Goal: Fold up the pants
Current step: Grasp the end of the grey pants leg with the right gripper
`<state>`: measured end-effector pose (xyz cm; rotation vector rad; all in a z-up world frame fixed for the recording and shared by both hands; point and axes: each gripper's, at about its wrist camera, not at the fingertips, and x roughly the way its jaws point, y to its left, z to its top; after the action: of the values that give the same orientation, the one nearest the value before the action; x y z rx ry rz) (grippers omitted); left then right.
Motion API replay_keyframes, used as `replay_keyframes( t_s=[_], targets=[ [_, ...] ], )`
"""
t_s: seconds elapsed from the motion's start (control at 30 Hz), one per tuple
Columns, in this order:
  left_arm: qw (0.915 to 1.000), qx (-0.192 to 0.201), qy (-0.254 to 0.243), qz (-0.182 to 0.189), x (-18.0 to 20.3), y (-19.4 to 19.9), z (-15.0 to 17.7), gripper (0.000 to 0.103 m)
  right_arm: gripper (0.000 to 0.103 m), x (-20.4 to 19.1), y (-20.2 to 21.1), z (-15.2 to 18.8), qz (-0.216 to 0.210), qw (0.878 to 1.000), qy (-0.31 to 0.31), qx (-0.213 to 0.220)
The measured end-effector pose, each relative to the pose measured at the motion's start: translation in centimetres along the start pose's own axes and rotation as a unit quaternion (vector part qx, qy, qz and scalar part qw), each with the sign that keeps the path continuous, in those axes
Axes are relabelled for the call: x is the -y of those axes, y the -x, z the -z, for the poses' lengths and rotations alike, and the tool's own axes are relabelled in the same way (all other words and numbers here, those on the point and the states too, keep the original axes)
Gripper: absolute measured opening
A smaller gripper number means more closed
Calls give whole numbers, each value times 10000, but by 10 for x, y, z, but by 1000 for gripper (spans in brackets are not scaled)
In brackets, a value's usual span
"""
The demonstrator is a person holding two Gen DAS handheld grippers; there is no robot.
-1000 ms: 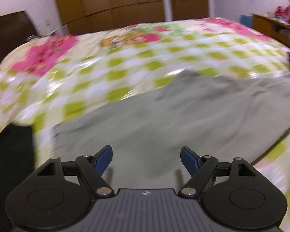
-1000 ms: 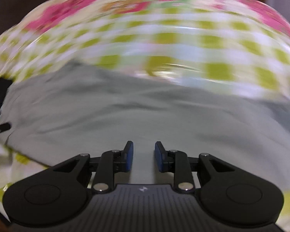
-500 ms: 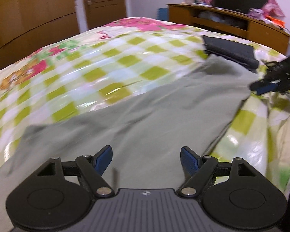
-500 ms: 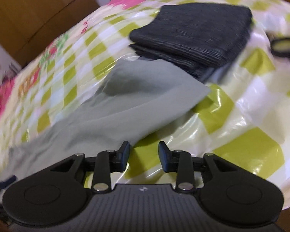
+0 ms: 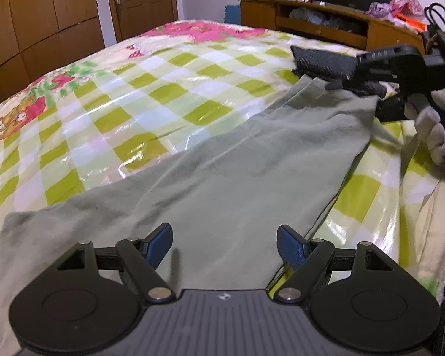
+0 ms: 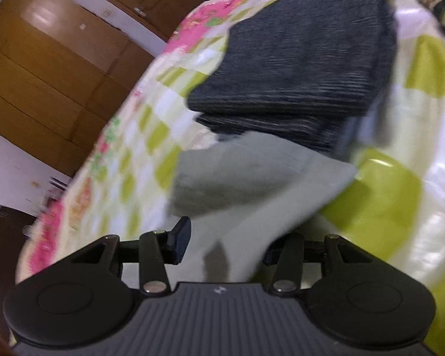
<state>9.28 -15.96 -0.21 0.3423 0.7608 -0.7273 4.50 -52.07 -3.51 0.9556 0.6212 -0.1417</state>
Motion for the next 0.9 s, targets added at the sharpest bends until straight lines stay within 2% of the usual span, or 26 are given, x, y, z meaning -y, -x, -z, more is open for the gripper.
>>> replay_keyframes(
  t_s=[0.1, 0.13, 0.27, 0.33, 0.37, 0.4, 0.43, 0.5, 0.53, 0.57, 0.63, 0.67, 0.73, 0.8, 0.87, 0.9],
  targets=[
    [10000, 35, 42, 21, -2, -1, -3, 89, 47, -15, 8, -5, -438, 9979, 290, 391],
    [10000, 3, 45, 28, -2, -4, -3, 89, 48, -18, 7, -4, -464, 9967, 386, 546],
    [10000, -74, 56, -14, -1, -11, -5, 89, 49, -16, -37, -7, -245, 9995, 179, 6],
    [10000, -34, 48, 0, 0, -8, -6, 89, 49, -18, -48, -9, -232, 9997, 77, -9],
    [10000, 10, 32, 12, 0, -6, -6, 89, 39, -21, -47, -10, -275, 9996, 73, 22],
    [10000, 45, 22, 29, 0, -5, -6, 89, 30, -25, -41, -12, -299, 9994, 70, 138],
    [9999, 80, 33, 51, -1, -4, -5, 89, 16, -29, -28, -13, -338, 9989, 23, 315],
    [9999, 38, 63, 67, -3, -7, -3, 89, 15, -37, 2, -9, -650, 9947, 158, 782],
    [10000, -15, 54, 43, -2, -10, -2, 89, 16, -40, 11, -6, -604, 9921, 331, 1052],
    [10000, -57, 41, 3, -2, -12, -1, 89, 22, -43, 11, -3, -490, 9901, 521, 1205],
    [9999, -70, 77, -20, -2, -12, 1, 89, 34, -42, -16, -5, -225, 9948, 663, 745],
    [9999, -67, 125, -2, -3, -11, 2, 89, 34, -38, -32, -6, -118, 9979, 483, 424],
    [9999, -62, 144, -21, -5, -10, 3, 89, 34, -31, -54, -6, -236, 9994, 247, 69],
    [9999, -27, 152, -35, -6, -9, 3, 89, 31, -31, -59, -7, -180, 9994, 242, 187],
    [9998, 58, 173, -34, -8, -7, 2, 89, 9, -34, -48, -11, -305, 9983, 205, 444],
    [9998, 65, 182, -39, -8, -7, 2, 89, 9, -36, -40, -13, -403, 9973, 190, 578]
  ],
)
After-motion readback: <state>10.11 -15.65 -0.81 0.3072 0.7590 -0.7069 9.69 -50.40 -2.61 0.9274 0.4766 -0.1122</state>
